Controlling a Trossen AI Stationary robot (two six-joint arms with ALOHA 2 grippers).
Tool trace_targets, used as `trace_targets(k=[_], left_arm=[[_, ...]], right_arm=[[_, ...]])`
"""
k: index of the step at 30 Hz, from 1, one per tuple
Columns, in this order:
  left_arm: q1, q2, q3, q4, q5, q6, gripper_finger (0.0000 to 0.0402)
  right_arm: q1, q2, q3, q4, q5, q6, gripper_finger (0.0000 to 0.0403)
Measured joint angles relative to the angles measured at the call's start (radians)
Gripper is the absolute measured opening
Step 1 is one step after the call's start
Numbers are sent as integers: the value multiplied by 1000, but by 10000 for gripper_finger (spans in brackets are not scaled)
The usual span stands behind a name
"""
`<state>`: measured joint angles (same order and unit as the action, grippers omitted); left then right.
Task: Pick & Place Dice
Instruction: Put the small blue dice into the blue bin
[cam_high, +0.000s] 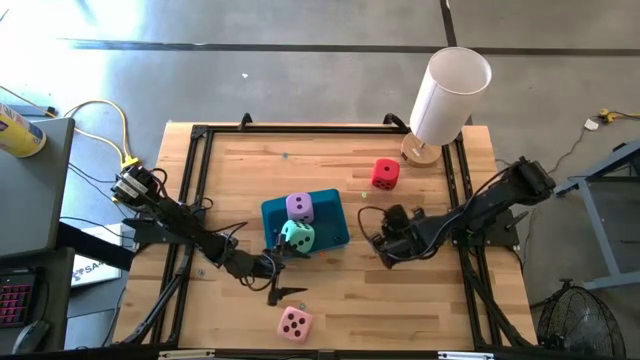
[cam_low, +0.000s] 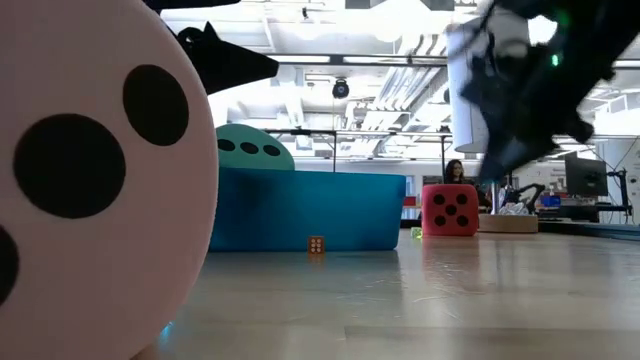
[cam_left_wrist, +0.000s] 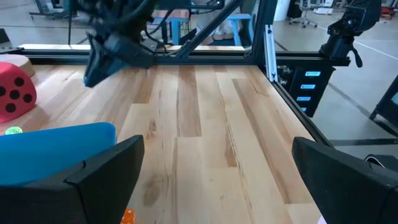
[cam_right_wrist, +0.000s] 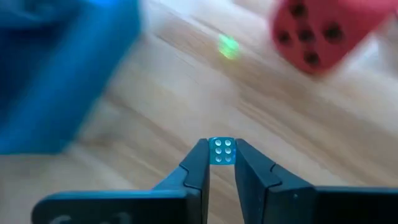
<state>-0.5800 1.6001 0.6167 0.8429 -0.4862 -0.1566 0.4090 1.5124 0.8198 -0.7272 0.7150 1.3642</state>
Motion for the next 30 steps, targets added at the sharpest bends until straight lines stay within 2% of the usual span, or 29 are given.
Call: trace_targets(k=[2,5,8,11,16,24,30], left_arm=[[0,0,0,0,0,0,400],[0,0,0,0,0,0,400],[0,0,0,0,0,0,400],[0,0,0,0,0,0,400],[0,0,0,0,0,0,400],[3,0,0,-1,0,0,400],[3,0,0,-4,0,0,400]], right_arm=[[15,0,34,41,35,-76,41],[16,0,64,196,67,-228,39],[3,-1,64,387,60,-406,40],[-19,3,64,502,40,-509,41],[-74,45,64,614,-33,-582,42],[-134,168,63,825,-238,-742,43],[-153,182,64,838,-247,-772,44]])
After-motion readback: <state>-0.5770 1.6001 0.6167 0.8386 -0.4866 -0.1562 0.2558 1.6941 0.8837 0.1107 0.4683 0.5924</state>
